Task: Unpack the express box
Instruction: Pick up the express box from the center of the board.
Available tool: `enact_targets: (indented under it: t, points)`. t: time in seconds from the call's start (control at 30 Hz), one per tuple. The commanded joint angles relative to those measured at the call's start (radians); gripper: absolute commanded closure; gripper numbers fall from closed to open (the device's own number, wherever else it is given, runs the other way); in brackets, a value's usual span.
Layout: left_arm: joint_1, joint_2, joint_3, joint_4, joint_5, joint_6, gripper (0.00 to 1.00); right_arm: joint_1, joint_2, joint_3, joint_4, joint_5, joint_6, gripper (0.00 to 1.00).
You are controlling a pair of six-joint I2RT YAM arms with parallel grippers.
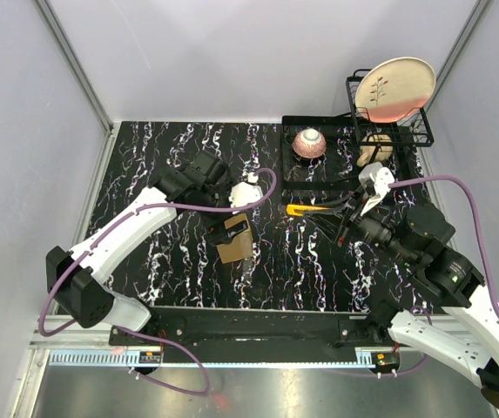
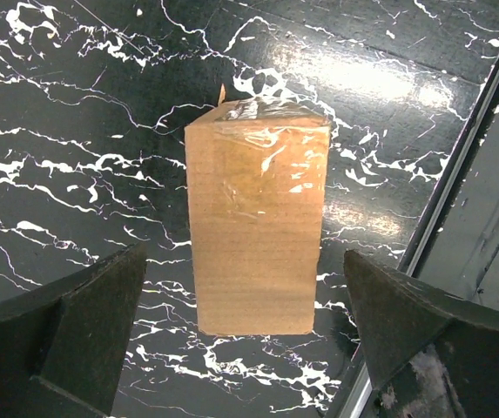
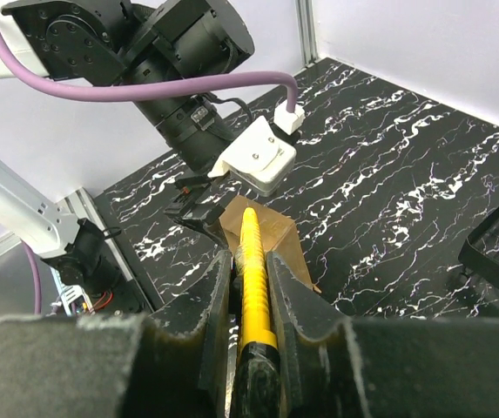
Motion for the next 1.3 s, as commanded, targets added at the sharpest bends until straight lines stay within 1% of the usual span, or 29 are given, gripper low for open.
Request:
enact_targets:
  t: [0.0, 0.37, 0.63, 0.73, 0.77, 0.87, 0.93, 1.07, 1.1, 1.27]
  points:
    - [0.02, 0.008, -0.011, 0.046, 0.024, 0.036, 0.01, 0.002, -0.01, 0.006, 0.001, 0.024, 0.005, 1.0]
    - [0.035, 0.061, -0.073, 0.117, 0.076, 0.045, 0.01, 0.001, -0.01, 0.009, -0.008, 0.03, 0.004, 1.0]
    - [0.045, 0.112, -0.086, 0.112, 0.126, 0.082, 0.01, 0.001, -0.026, 0.006, -0.019, 0.039, 0.011, 1.0]
    - [0.052, 0.123, -0.099, 0.108, 0.142, 0.091, 0.12, 0.001, -0.033, 0.0, -0.023, 0.044, 0.011, 1.0]
    - [0.057, 0.12, -0.104, 0.109, 0.148, 0.095, 0.19, 0.001, -0.034, -0.002, -0.026, 0.045, 0.012, 1.0]
    - [0.066, 0.114, -0.116, 0.108, 0.154, 0.099, 0.24, 0.001, -0.039, -0.011, -0.029, 0.05, 0.014, 1.0]
    - [0.069, 0.107, -0.119, 0.102, 0.154, 0.099, 0.25, 0.001, -0.039, -0.014, -0.028, 0.052, 0.014, 1.0]
    - [0.071, 0.075, -0.124, 0.096, 0.159, 0.099, 0.24, 0.001, -0.033, -0.016, -0.028, 0.05, 0.014, 1.0]
    - [0.071, 0.074, -0.126, 0.097, 0.157, 0.098, 0.17, 0.001, -0.033, -0.016, -0.028, 0.05, 0.014, 1.0]
    - [0.074, 0.058, -0.149, 0.097, 0.154, 0.095, 0.16, 0.001, -0.03, -0.014, -0.028, 0.048, 0.017, 1.0]
